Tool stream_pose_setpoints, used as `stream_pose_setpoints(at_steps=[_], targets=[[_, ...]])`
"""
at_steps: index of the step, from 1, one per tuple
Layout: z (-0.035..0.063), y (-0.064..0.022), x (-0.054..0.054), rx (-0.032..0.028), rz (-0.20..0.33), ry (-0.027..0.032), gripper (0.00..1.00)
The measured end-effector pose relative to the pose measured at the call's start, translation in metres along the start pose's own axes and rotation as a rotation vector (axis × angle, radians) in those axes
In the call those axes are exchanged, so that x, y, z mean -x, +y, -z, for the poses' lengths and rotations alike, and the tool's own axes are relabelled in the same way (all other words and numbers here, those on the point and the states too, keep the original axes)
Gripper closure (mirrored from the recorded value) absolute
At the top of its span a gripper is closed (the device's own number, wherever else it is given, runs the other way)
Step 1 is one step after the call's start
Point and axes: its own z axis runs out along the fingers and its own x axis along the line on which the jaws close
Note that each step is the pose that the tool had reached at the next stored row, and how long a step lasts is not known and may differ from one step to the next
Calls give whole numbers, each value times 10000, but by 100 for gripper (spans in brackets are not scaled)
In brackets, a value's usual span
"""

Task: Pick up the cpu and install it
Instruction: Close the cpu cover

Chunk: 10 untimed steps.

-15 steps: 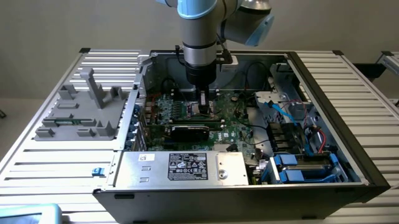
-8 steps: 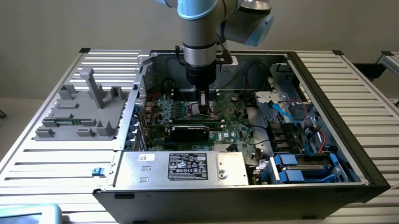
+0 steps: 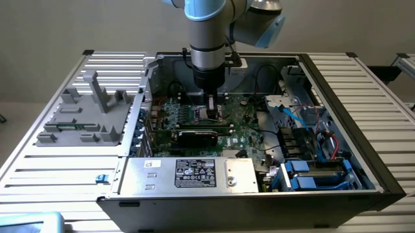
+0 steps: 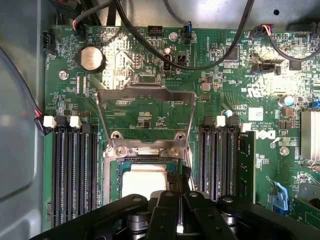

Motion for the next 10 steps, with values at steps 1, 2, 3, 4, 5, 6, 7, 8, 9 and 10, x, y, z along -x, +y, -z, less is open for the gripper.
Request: stream_pose_setpoints(at_steps=[1,2,3,4,5,6,7,8,9,10], targets=[[0,0,-2,0,-1,11,89],[0,0,-3,0,-2,22,89],[0,0,-5,-1,-3,31,89],[0,0,-6,-1,-3,39,89],[1,0,-7,-1,-4,44,89],[1,0,-8,-2,-4,50,89],[0,0,-10,-2,-5,59,89],[-1,0,-11,-2,-5,69,89],[-2,0,-12,-1,-7,78,89],[-2,-1,-12,-1,-9,88,89]])
